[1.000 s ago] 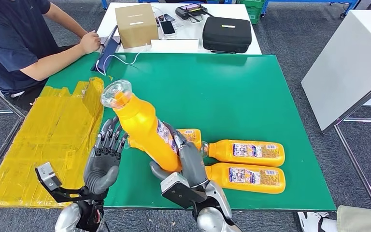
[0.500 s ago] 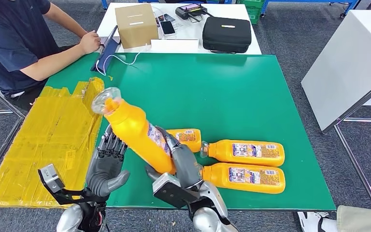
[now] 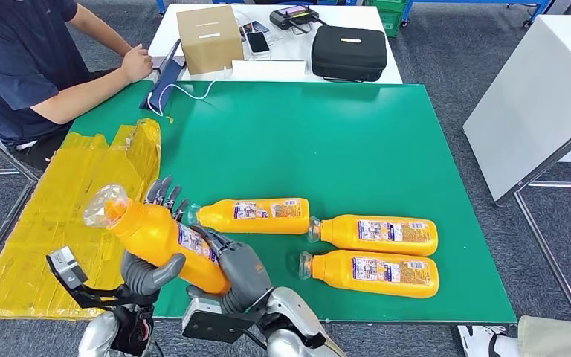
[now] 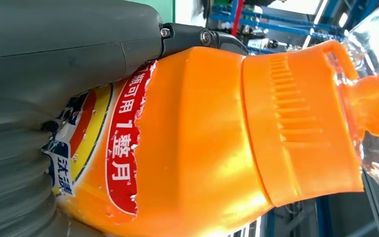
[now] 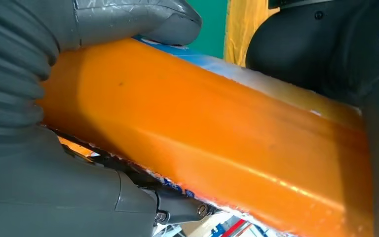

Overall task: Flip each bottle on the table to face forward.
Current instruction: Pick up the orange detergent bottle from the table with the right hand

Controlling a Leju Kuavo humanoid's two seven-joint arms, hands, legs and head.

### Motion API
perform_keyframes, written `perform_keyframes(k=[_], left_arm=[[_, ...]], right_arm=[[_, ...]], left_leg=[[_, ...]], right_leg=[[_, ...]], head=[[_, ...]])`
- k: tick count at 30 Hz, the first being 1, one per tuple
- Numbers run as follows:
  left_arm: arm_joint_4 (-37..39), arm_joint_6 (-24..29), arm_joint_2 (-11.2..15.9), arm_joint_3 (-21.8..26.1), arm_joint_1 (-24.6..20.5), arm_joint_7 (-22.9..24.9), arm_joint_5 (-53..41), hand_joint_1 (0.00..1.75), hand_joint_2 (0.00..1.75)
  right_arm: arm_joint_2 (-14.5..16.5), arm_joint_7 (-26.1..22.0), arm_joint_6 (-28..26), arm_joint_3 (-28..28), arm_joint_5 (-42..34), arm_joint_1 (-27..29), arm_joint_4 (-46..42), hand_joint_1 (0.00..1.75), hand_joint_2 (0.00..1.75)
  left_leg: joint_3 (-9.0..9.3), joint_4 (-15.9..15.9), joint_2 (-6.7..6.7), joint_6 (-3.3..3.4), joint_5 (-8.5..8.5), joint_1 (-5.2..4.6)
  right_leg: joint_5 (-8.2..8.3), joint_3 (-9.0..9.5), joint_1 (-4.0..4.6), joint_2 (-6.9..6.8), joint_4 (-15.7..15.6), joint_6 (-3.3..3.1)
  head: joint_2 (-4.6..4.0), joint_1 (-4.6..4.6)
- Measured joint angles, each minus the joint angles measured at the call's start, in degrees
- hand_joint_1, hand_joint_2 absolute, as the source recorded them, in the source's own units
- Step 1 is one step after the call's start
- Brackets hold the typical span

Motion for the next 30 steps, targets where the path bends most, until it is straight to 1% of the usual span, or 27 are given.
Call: perform_keyframes(k=[2,11,30], left_arm=[[0.4,0.0,0.1,0.4,0.0,0.0,0.3,1.75,1.75],[1.6,-0.4,0.2,1.3,0.1,-0.2,1.8,1.75,1.75],[1.6,-0.8,0.2,1.4,0.2,-0.5,2.2,1.75,1.75]], right_arm=[[0.3,0.0,0.0,0.4,0.0,-0.8,1.6,1.75,1.75],[0.9,0.0,0.0,1.0,-0.2,-2.4,4.6,1.75,1.75],[1.1,0.3,-0.4,1.4,-0.1,-2.7,5.4,1.75,1.75]], left_leg=[[0.00,0.0,0.00,0.00,0.00,0.00],[-0.02,0.0,0.00,0.00,-0.01,-0.01],[-0.02,0.0,0.02,0.00,-0.01,-0.01]], right_leg=[[0.00,0.00,0.00,0.00,0.0,0.00],[0.00,-0.03,-0.01,0.00,0.0,0.00],[0.00,-0.04,0.00,0.00,0.0,0.00]], head=[[0.00,-0.01],[0.00,-0.01],[0.00,-0.02]])
